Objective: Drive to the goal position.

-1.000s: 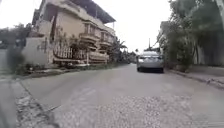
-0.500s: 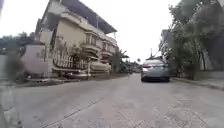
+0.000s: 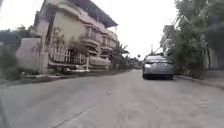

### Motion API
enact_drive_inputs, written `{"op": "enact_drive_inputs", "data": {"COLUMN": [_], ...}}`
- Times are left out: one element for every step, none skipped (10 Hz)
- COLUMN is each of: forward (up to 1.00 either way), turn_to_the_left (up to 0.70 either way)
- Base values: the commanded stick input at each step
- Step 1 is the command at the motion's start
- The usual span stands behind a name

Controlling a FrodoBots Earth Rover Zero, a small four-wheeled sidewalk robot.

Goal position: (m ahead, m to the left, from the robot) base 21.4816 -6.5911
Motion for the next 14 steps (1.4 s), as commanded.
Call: {"op": "enact_drive_inputs", "data": {"forward": [0.85, 0.85, 0.85, 0.85, 0.85, 0.85, 0.85, 0.85, 0.85, 0.85, 0.85, 0.85, 0.85, 0.85], "turn_to_the_left": [0.00, 0.00, 0.00, 0.00, 0.00, -0.02, -0.03, -0.03, -0.13, -0.19, -0.23, -0.24, -0.24, -0.24]}}
